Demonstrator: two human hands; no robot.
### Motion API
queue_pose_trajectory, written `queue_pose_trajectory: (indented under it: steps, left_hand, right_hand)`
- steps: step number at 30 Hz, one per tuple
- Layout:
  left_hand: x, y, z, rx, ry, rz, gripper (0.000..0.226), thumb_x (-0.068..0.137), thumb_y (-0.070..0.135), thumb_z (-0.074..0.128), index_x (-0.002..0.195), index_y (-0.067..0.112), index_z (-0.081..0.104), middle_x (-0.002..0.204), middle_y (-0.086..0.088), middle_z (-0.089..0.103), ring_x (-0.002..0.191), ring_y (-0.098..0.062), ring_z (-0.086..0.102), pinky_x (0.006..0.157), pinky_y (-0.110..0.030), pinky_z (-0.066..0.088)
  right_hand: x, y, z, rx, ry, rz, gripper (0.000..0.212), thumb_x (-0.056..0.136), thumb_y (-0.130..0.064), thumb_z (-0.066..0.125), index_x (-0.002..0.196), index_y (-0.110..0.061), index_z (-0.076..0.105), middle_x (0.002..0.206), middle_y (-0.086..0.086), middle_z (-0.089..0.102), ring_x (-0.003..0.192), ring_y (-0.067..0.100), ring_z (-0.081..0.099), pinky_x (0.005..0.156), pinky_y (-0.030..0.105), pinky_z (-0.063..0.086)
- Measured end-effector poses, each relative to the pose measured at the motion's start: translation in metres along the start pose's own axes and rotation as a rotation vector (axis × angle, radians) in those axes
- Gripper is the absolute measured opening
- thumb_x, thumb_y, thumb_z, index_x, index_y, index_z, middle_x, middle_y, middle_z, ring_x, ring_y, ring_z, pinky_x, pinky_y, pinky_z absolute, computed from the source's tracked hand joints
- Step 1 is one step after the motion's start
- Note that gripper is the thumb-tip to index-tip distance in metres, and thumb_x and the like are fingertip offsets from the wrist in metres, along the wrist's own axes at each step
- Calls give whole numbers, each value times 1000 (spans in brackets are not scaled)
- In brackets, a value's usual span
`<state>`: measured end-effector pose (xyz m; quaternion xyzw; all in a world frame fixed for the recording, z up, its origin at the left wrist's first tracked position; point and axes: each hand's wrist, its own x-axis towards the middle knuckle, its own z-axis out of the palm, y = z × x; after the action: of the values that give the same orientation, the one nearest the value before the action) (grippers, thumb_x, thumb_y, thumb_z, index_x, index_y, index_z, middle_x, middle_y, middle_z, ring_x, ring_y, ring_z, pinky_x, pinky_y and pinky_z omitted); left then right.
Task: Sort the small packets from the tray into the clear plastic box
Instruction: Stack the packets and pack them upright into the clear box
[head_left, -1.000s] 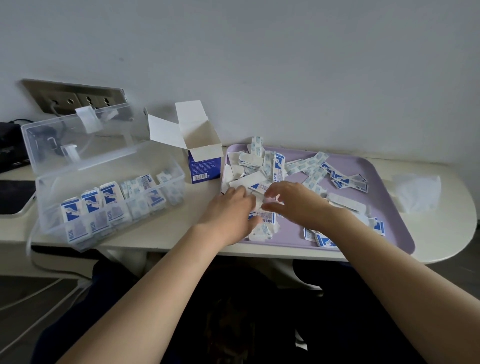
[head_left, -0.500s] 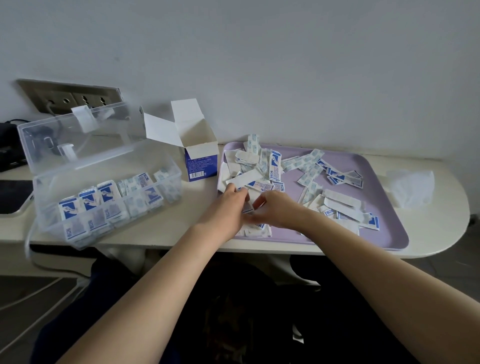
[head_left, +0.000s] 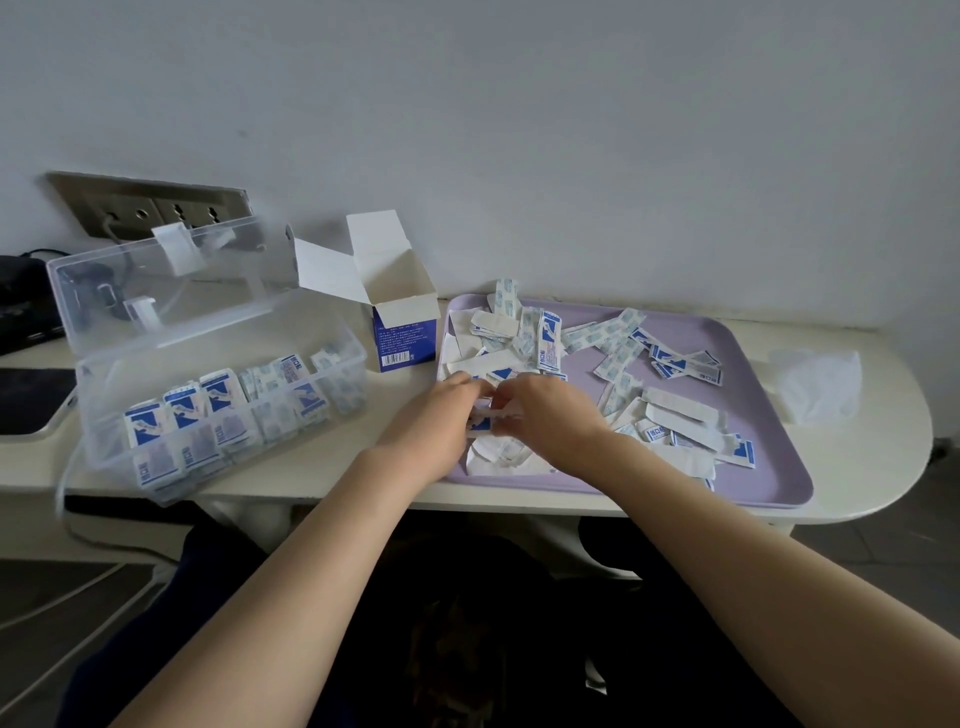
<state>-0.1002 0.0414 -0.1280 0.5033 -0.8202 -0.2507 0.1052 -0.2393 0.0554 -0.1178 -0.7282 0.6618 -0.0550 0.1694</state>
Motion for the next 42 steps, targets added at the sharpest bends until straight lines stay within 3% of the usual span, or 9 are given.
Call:
queue_pose_trajectory:
  steps: [6, 13, 17, 21, 23, 27, 33, 37, 42]
  left_hand:
    - [0, 3, -4, 128, 187, -23, 27, 90, -2, 49, 110, 12, 59, 113, -5, 56, 94, -22, 56, 71, -29, 43]
    - [-1, 11, -8, 132, 396, 6, 8, 95, 18, 49, 98, 14, 56, 105, 3, 56, 90, -16, 55, 62, -25, 40]
    - [0, 14, -3, 116, 301, 65, 20, 94, 21, 53, 112, 13, 49, 116, 0, 53, 96, -19, 56, 65, -26, 39]
    - [-1, 13, 5, 213, 166, 72, 23, 95, 26, 53, 112, 14, 44, 114, -2, 56, 94, -23, 58, 67, -29, 41]
    - [0, 11, 9, 262, 133, 68, 21, 96, 28, 50, 111, 14, 46, 112, -3, 55, 94, -23, 57, 67, -29, 40]
    - [-1, 9, 17, 328, 81, 85, 23, 98, 28, 45, 115, 14, 49, 115, -4, 55, 100, -22, 55, 70, -27, 39]
    - [-3, 13, 22, 363, 74, 88, 23, 99, 23, 43, 119, 14, 50, 120, -5, 55, 103, -23, 56, 77, -30, 45]
    - [-1, 11, 19, 328, 122, 39, 20, 99, 25, 43, 116, 15, 48, 117, -3, 54, 106, -22, 53, 72, -28, 38]
    - [-2, 7, 29, 418, -30, 14, 32, 97, 22, 42, 126, 10, 35, 130, -13, 38, 119, -29, 37, 97, -33, 32]
  right_hand:
    - [1, 6, -4, 59, -13, 44, 15, 87, -26, 63, 99, -17, 62, 95, 7, 65, 81, 24, 57, 66, 29, 42]
    - [2, 20, -16, 191, 12, 99, 9, 83, -25, 66, 81, -21, 58, 73, 1, 59, 66, 18, 52, 52, 25, 36]
    - [-2, 23, -22, 206, 16, 54, 11, 83, -25, 67, 78, -22, 58, 69, -3, 57, 64, 17, 51, 53, 26, 37]
    - [-6, 20, -20, 141, 39, -12, 8, 89, -26, 61, 90, -18, 60, 87, 3, 62, 75, 21, 55, 59, 28, 39]
    - [-7, 20, -15, 119, -13, -56, 17, 91, -25, 57, 102, -12, 60, 101, 6, 60, 92, 23, 57, 71, 27, 40]
    - [-8, 28, -2, -78, -143, -91, 35, 95, -32, 50, 124, -12, 48, 126, 7, 47, 119, 22, 41, 99, 32, 35]
    - [-12, 24, -4, -86, -149, -100, 31, 97, -30, 45, 122, -11, 50, 124, 7, 47, 118, 21, 41, 95, 29, 34]
    - [-12, 25, -4, -122, -69, -97, 32, 98, -29, 42, 123, -12, 52, 124, 7, 46, 119, 24, 40, 97, 33, 37]
    - [-13, 30, 8, -190, -118, -43, 46, 97, -30, 44, 140, -16, 34, 145, 10, 26, 135, 28, 24, 109, 40, 28]
